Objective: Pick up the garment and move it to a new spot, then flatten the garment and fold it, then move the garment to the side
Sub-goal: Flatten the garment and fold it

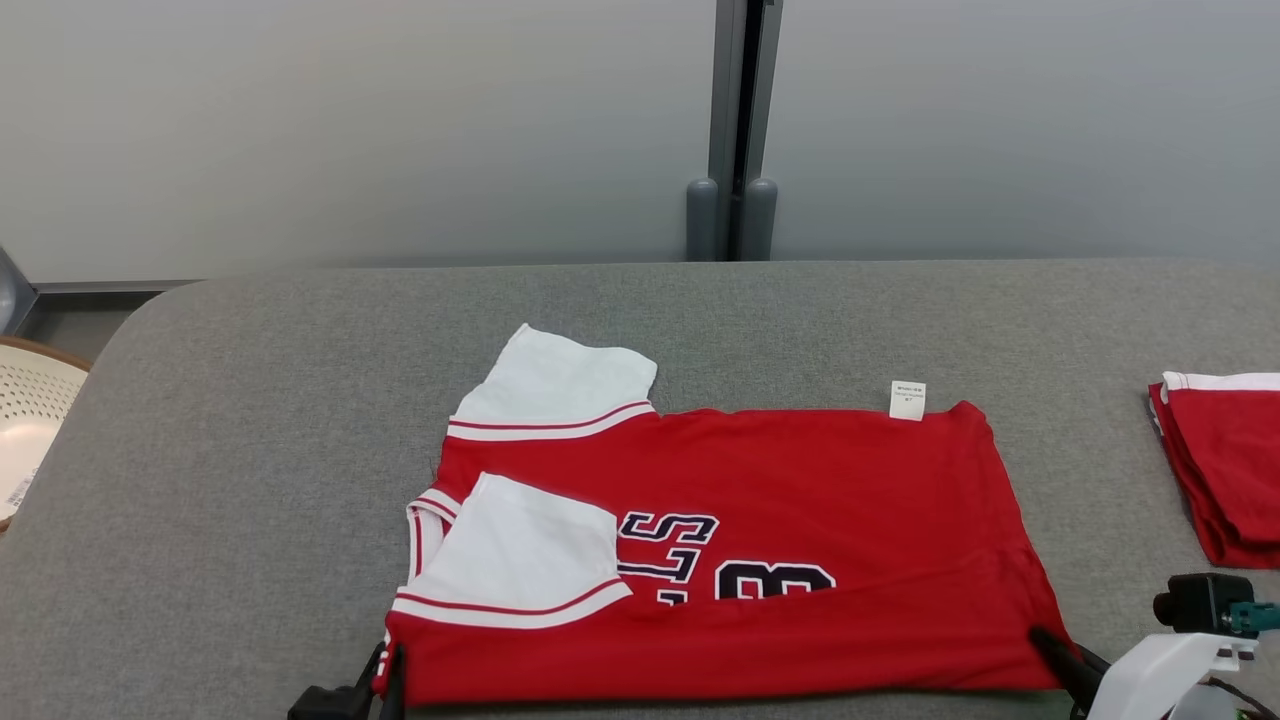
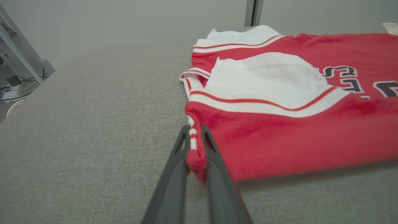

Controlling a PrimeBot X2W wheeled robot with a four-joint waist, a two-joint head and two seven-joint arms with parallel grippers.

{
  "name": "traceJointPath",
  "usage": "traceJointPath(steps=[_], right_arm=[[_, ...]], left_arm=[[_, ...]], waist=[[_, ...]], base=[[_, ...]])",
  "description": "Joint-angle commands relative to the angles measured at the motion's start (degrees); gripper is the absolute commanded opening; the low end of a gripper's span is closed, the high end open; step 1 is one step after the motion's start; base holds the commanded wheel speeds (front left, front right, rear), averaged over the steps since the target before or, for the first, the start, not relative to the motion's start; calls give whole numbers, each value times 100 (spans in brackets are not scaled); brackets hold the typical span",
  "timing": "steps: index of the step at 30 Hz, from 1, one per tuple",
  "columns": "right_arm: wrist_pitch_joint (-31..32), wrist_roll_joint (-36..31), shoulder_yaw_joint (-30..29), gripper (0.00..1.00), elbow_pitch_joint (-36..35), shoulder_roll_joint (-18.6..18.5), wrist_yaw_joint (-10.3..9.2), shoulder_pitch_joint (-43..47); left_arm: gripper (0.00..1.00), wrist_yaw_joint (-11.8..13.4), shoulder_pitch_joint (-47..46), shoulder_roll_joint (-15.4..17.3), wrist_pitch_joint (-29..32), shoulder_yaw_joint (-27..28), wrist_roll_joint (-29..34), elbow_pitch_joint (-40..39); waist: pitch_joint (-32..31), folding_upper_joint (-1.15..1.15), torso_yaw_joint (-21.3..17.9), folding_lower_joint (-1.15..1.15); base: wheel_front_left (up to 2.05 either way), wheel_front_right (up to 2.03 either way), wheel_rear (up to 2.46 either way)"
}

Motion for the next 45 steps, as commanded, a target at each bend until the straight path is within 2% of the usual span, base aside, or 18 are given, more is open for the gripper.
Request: traceJointPath(steps=[1,2,3,4,5,6,10,13,16,19,25,32,34,36,41,45], right_arm=[[-52,-52,-67,11,-21,-45,-13,85],[-108,-115,-121,58,-17,-24,-13,119],[-168,-143,-185,100,0,21,-13,137],[-230,-165,-266,100,25,82,-13,154],[-283,-172,-338,100,21,154,-13,160],[-366,-187,-403,100,-27,230,-6,162],[-916,-372,-600,100,-339,393,-7,135],[-1627,-840,-679,100,-613,410,-7,27],[-2159,-1328,-765,100,-740,529,-7,-85],[-2418,-1814,-826,100,-820,709,-7,-260],[-2383,-2307,-858,100,-1079,1078,-7,-642],[-2256,-2570,-847,100,-1215,1316,-7,-1213],[-2226,-2600,-824,100,-1225,1343,-7,-1295],[-2201,-2637,-819,100,-1260,1416,-7,-1463],[-2157,-2680,-774,100,-1328,1574,-7,-1809],[-2173,-2718,-723,100,-1352,1641,-7,-1996]], left_arm=[[0,-43,43,38,22,6,-57,-50],[0,-56,59,37,38,-19,-59,-72],[29,-66,70,36,37,-55,-43,-90],[49,-54,72,29,44,-74,-37,-98],[81,-9,58,17,33,-74,-39,-135],[100,22,27,-6,19,-75,-59,-167],[100,212,-140,-86,-31,44,-184,-446],[100,322,-251,-122,-38,196,-165,-1158],[100,342,-244,-132,-37,365,-140,-1890],[100,210,-379,-170,-31,387,-192,-2223],[100,40,-1148,-160,-32,360,18,-1591],[100,-264,-2786,389,340,166,400,-172],[100,-305,-3020,467,416,164,426,-42],[100,-451,-3492,668,659,113,497,236],[100,-1029,-4534,1184,1454,-128,549,874],[100,-1195,-5119,1541,2107,-432,464,1309]], waist=[[25,0,-7,0],[37,0,-10,0],[47,0,-14,0],[60,0,-16,0],[74,0,-14,0],[88,0,-14,0],[148,0,-31,0],[234,0,-87,0],[348,0,-181,0],[525,0,-289,0],[1076,0,-546,0],[1768,0,-959,0],[1857,0,-1024,0],[2015,0,-1154,0],[2314,0,-1461,0],[2473,0,-1632,0]], base=[[0,0,0],[0,0,0],[0,0,0],[0,0,0],[0,0,0],[0,0,0],[0,0,0],[0,0,0],[0,0,0],[0,0,0],[0,0,0],[0,0,0],[0,0,0],[0,0,0],[0,0,0],[0,0,0]])
